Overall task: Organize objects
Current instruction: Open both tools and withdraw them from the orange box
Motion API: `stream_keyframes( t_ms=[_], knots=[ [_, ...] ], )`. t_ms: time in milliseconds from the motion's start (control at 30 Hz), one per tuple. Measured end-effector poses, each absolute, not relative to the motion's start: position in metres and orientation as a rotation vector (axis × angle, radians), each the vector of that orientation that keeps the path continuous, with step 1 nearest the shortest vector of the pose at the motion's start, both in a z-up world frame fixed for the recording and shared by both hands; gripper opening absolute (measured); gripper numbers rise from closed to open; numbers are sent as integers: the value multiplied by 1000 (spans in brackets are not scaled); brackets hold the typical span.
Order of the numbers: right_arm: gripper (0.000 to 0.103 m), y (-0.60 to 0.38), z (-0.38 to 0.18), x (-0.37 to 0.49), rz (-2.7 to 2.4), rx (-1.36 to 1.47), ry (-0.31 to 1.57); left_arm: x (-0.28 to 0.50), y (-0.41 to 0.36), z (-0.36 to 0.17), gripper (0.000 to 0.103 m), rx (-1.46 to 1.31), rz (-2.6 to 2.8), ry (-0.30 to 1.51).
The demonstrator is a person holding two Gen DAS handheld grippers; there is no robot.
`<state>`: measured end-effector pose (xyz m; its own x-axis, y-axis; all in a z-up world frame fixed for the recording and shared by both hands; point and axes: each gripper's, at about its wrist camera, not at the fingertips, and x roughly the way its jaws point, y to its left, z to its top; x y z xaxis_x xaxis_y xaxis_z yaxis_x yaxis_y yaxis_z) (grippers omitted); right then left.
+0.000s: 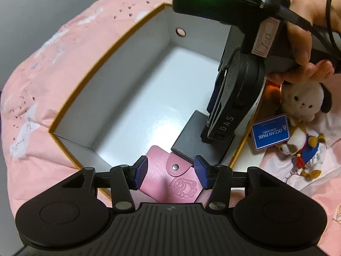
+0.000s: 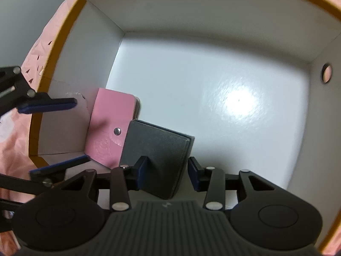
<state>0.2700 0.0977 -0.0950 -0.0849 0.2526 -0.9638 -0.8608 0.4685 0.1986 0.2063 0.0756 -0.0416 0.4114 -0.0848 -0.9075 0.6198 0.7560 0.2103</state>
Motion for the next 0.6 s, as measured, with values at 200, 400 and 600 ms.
stream_keyframes(
  t_ms=[200,400,600],
  knots=[
    [45,83,-59,251,1051,-584,1175,188,70,-24,59,555,-443,1009],
    [53,56,-26,231,1094,-512,1069,160,62,-4,59,534,-410,972],
    [61,19,3,207,1128,-465,966,131,59,16,59,461,-361,949]
  ],
)
